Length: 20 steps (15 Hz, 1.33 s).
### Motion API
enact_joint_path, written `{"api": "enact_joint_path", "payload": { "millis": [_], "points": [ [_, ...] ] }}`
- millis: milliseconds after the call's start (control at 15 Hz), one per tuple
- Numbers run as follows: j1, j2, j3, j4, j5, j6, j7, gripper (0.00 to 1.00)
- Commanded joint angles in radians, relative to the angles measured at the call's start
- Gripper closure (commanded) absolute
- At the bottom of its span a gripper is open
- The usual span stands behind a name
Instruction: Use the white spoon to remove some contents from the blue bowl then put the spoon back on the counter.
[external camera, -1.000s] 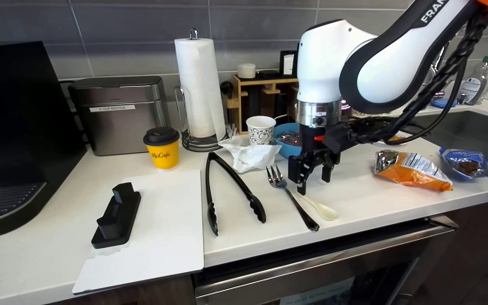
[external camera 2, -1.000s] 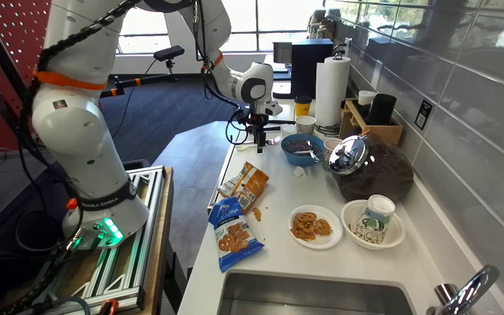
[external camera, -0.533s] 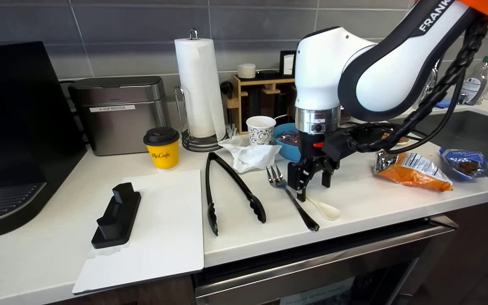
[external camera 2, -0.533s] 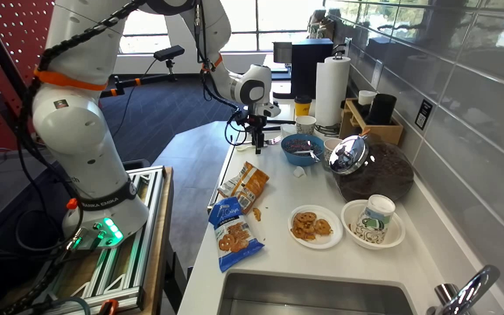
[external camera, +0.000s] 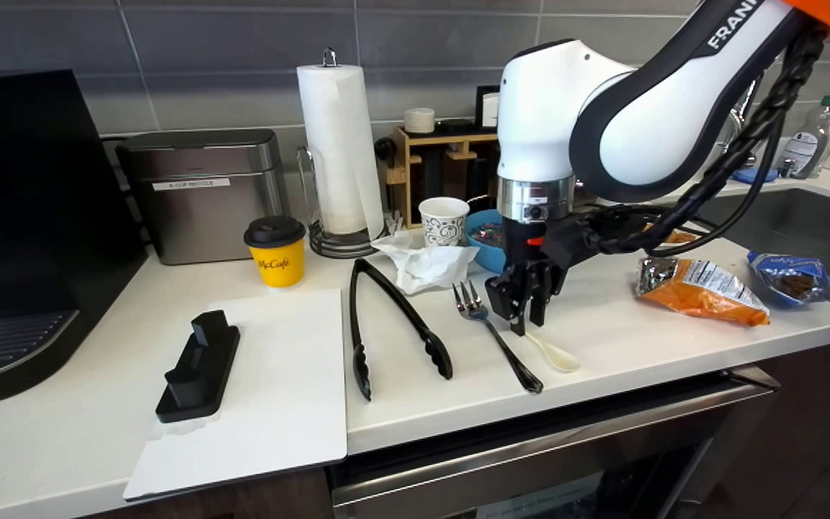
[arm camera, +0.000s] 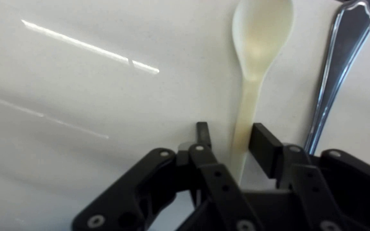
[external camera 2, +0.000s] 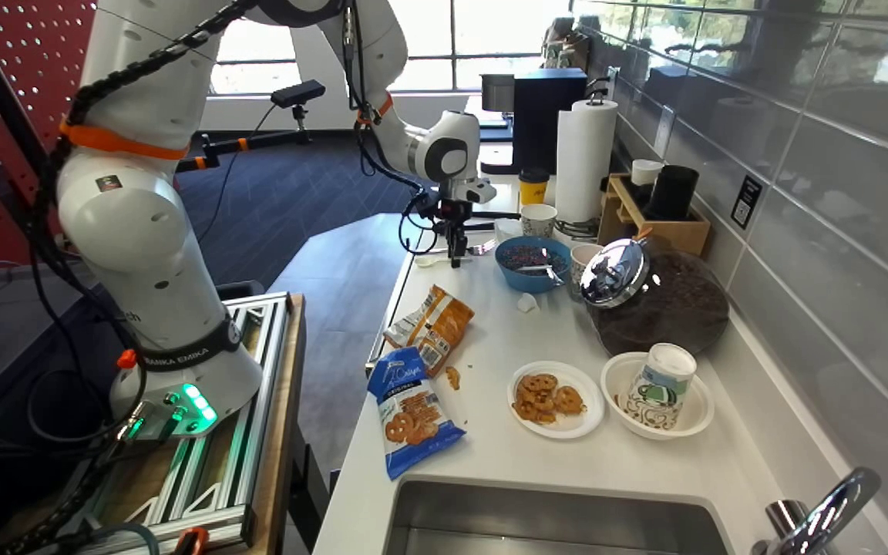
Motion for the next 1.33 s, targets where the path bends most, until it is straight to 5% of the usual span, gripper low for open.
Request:
{"api": "enact_joint_path", "payload": {
  "millis": [0,133,400,867,1000,1267],
  "points": [
    [0.007,-0.001,-0.022,-0.015,-0.018,0.031,0.024,0.92],
    [0.011,-0.012,-0.031,-0.023,-0.026,0.022,0.03,1.0],
    [0.025,-0.115,-0.054,-0.096,-0.064,0.095,0.036,0.97],
    [0.12,-0.339,-0.17,-0.174,-0.471,0.263,0.18,0.97],
    [0.185,-0.354,-0.263,-0.142,-0.636,0.26,0.238,0.97],
    [0.146,-0.349,-0.233,-0.124,-0.631,0.238,0.219,0.87]
  ]
}}
